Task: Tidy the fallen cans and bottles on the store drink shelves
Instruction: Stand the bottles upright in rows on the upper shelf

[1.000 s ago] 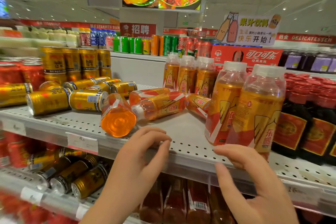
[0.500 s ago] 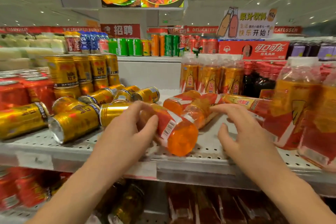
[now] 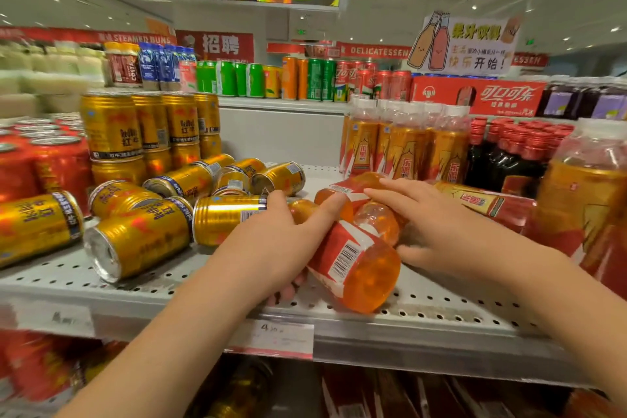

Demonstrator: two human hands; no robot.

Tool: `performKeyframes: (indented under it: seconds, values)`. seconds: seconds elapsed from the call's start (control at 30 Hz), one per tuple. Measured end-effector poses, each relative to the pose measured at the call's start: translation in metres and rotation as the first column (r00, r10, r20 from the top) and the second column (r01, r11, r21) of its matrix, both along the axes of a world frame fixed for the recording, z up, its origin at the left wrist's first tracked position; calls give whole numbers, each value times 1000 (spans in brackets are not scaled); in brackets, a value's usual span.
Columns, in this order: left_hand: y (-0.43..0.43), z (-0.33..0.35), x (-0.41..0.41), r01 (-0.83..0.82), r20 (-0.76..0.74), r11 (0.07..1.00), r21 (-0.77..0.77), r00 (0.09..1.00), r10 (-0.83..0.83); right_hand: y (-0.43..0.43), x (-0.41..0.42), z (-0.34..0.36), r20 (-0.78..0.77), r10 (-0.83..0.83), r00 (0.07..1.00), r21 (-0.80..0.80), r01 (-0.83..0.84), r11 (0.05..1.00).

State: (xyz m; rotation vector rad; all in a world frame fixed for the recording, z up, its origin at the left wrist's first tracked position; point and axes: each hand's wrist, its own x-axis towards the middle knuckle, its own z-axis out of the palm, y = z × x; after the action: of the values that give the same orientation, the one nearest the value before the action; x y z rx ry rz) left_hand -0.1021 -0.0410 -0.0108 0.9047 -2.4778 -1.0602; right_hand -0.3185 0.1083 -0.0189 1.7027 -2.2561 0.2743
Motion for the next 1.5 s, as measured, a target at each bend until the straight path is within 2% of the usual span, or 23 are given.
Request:
performKeyframes:
  seconds: [0.1, 0.27, 0.4, 0.53, 0.63, 0.8, 0.93, 1.03, 1.2, 1.33, 1.5]
  values:
    - [-4, 2, -4, 10, 15, 996, 86, 1000, -11, 1, -5, 4, -14, 51, 999, -8, -51, 999]
    - [-9, 1, 1, 37, -86, 953, 301, 996, -12, 1, -3, 3, -21, 70, 997, -119, -72, 990]
    - [-2, -8, 6, 84, -252, 891, 446, 967, 35, 1, 3, 4, 134, 124, 983, -311, -77, 947]
    - [11, -15, 7, 124, -421, 884, 450, 903, 88, 8, 11, 10, 296, 225, 928, -520, -41, 853]
    - [18, -14, 9, 128, -536, 920, 369, 839, 98, 14, 19, 15, 358, 286, 889, -622, -1, 783]
    - [17, -10, -1, 93, -657, 984, 149, 753, 28, 21, 23, 17, 508, 268, 818, -655, 166, 737]
    - [15, -8, -17, 86, -628, 996, -33, 774, -88, 26, 21, 19, 595, 217, 774, -621, 272, 735]
    - [16, -10, -25, 60, -570, 980, -192, 806, -161, 27, 26, 19, 606, 214, 766, -613, 277, 740]
    - [23, -5, -25, 53, -543, 945, -322, 808, -230, 26, 36, 13, 619, 181, 764, -558, 265, 786]
    - [14, -3, -11, -56, -447, 881, -470, 876, -183, 23, 41, 5, 650, 191, 735, -560, 294, 774]
    - [-2, 1, 4, -136, -408, 831, -540, 905, -117, 5, 59, 2, 680, 223, 698, -558, 296, 775]
